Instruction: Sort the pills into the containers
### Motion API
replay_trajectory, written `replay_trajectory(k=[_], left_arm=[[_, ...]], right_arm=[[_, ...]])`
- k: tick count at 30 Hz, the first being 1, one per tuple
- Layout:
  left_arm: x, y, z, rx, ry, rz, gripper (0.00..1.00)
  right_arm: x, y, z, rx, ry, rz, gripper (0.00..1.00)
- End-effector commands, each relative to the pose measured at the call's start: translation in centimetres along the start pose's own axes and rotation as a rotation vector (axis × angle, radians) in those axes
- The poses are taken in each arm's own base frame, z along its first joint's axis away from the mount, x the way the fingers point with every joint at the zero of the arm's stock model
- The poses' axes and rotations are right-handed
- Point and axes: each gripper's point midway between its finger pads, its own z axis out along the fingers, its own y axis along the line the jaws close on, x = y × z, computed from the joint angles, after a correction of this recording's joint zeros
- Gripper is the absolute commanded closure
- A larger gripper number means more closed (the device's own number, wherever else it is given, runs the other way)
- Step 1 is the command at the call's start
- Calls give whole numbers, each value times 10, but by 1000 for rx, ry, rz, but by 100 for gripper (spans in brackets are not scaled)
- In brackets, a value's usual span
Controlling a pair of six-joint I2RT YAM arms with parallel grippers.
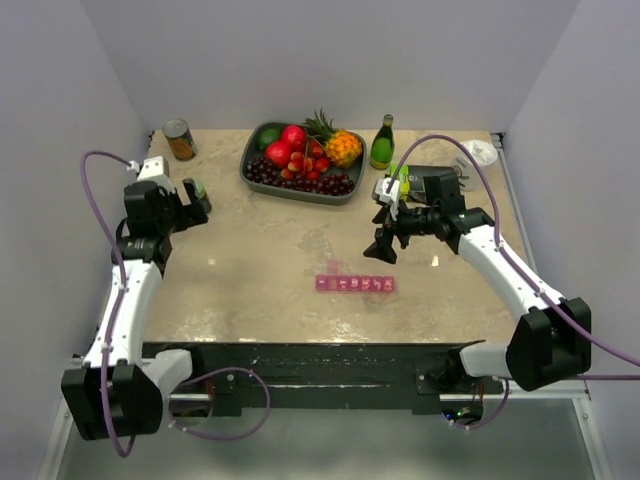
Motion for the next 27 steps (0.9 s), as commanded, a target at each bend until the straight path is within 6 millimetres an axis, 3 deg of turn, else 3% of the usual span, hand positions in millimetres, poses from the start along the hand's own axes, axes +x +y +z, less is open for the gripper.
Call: replay_trajectory(k=[1,3,5,6,7,13,16,24,25,27], left_arm=[[-14,7,25,-65,44,-46,1],[-26,11,39,-100,44,-44,1],[-16,17,65,-136,113,-33,1],[-29,19,72,-159,97,-31,1],[-17,22,89,-171,147,-19,1],[-4,10,142,-192,263,94,3],[5,7,154,-226,292,125,4],[9,14,164,-296,297,163,34],[8,14,164,-298,294,175,34],[9,1,164,-282,288,201,44]], right_arm=[[-14,1,-6,6,-45,-46,2],[-14,2,-6,5,-45,-49,2],[-14,1,-6,8,-45,-49,2],[-13,1,-6,7,-44,-48,2],[-13,1,-5,7,-43,-48,2],[-8,-1,-3,5,-33,-37,1],[-7,-1,-2,5,-30,-35,1],[-2,-2,1,-4,-19,-26,1],[-1,-2,2,-7,-18,-26,1],[-1,-1,2,-10,-17,-29,1]])
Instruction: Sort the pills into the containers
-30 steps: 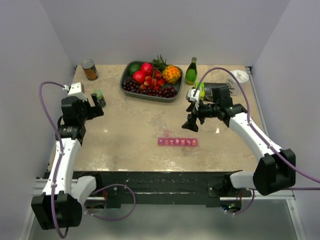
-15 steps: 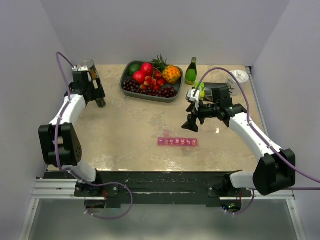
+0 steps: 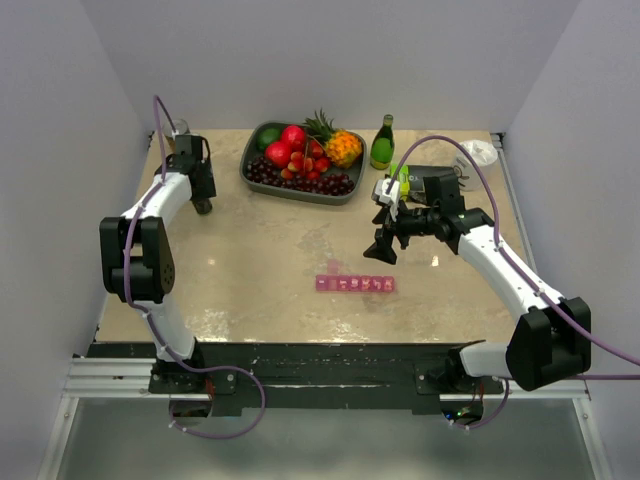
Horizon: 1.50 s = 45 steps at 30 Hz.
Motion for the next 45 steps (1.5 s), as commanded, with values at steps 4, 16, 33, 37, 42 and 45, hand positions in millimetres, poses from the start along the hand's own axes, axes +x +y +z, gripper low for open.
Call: replay_trajectory(k=[4,16,33,37,42,45], left_arm=[[-25,-9,-15,-5,-82,57,77],[58,-111,-136,595,-112,208,100],[106,-249,-293,1340,-193,195,100],[107,-257,-303,1382,-190,195,100],[111,-267,-309,1423,-176,189,100],[114,-271,-310,1442,-163,171,100]], right_arm=[[-1,0,1,-12,-15,-32,1],[8,30,5,-175,-29,-114,2],[-20,24,71,-151,-13,-28,2],[-23,29,78,-202,-27,0,2],[-37,48,84,-349,-96,71,7],[-38,54,92,-416,-117,142,30]])
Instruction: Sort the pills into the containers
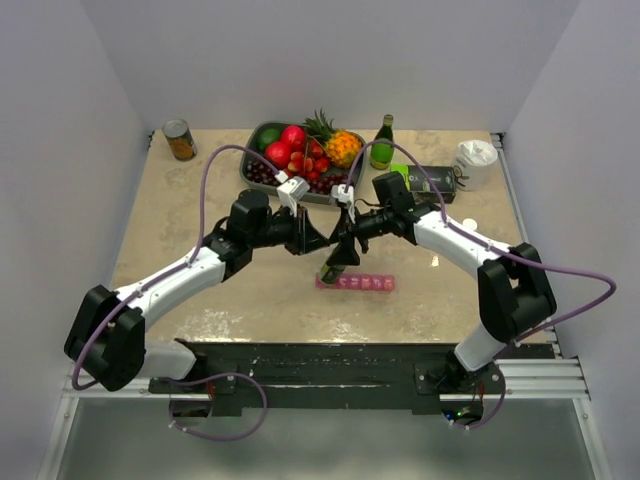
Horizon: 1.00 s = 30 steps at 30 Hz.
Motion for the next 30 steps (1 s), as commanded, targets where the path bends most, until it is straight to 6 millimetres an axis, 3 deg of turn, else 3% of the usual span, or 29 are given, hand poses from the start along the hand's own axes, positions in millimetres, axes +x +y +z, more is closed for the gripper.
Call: replay_trajectory(k=[1,2,3,7,9,12,13,16,18,19,21,22,23,25,26,27,30], left_arm=[[-23,-23,6,93,-78,6,100],[-22,-23,7,103,-86,4,100],[-21,-23,7,102,-86,-5,100],[-24,-15,1,47,-103,20,99],[-26,-6,-6,-20,-117,50,92],[-17,13,-12,-103,-85,95,70],[-13,15,-13,-110,-70,110,69],[8,24,-14,-119,-8,148,59],[25,25,-14,-87,35,191,54],[29,22,-15,-63,46,216,50],[41,13,-16,-8,60,335,39],[53,12,-17,9,75,384,36],[49,0,-20,48,35,469,33],[71,-13,-18,122,42,691,24],[69,-23,-18,173,1,852,22],[80,-34,-16,227,-2,932,18],[98,-38,-3,313,-1,1158,14]], right_arm=[[-32,18,8,-158,-112,39,37],[-31,18,9,-172,-115,55,46],[-30,19,11,-185,-115,67,62],[-32,21,9,-191,-120,65,71],[-30,19,7,-173,-102,61,68],[-28,14,1,-138,-62,41,61],[-30,12,-3,-125,-57,28,57],[-13,5,-19,-90,14,-95,42],[9,10,-28,-85,106,-104,38],[15,12,-32,-84,119,-110,37],[8,8,-49,-60,59,-110,33],[6,-4,-66,-17,21,-75,32],[2,-7,-74,2,0,-67,30],[4,-17,-90,46,-12,-63,28],[4,-18,-94,60,-13,-69,26],[5,-19,-96,71,-14,-71,24],[9,-21,-97,80,-19,-65,21]])
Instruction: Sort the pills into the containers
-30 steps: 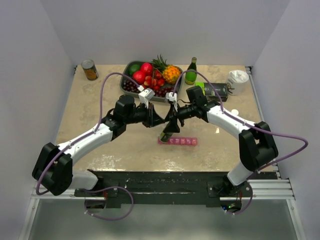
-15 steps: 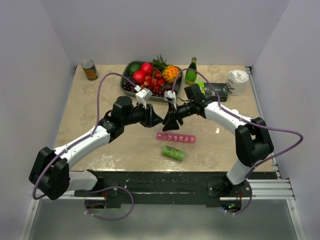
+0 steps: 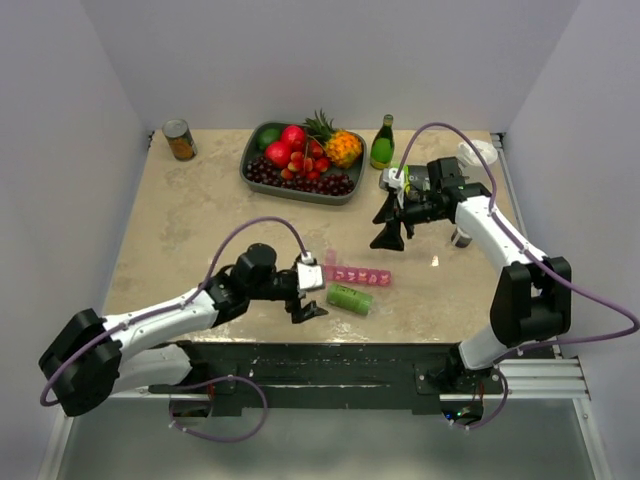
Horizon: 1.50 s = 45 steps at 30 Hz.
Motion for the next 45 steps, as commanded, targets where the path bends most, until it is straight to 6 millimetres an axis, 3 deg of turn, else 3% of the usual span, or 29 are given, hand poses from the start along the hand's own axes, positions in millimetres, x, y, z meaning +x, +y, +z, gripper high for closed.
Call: replay_trajectory(k=[1,3,4,5,7,8,12,13,22,25,33,40,42,43,45], left_arm=[[-26,-4,21,86,-116,519,14],[-11,-2,42,129,-54,577,14],[-18,3,50,130,-42,604,14],[-7,1,63,164,-6,627,14],[-11,5,77,168,13,659,15],[0,2,87,195,44,673,15],[4,5,108,205,112,701,21],[20,3,110,229,171,684,24],[67,-18,107,283,313,626,39],[72,-13,109,248,348,595,43],[100,-14,104,240,476,556,39],[97,-13,104,218,480,550,39],[91,-13,105,212,466,542,65],[84,-13,106,194,448,510,82],[68,-15,108,173,378,489,93]], right_arm=[[-2,12,0,-27,-14,-40,21],[1,9,0,-22,-6,-34,20],[2,9,0,-22,-5,-29,20],[3,9,0,-21,-5,-25,20],[3,9,-1,-18,-7,-23,20],[2,8,-2,-18,-10,-27,20],[3,8,-3,-17,-10,-26,20],[3,8,-3,-20,-12,-23,20],[5,8,-2,-27,-12,-14,20],[5,8,-3,-24,-12,-19,20],[5,8,-3,-25,-13,-19,19],[6,9,-2,-29,-12,-14,18],[7,8,-2,-24,-7,-16,18],[7,8,-2,-25,-6,-14,18],[7,6,-3,-16,-2,-17,19]])
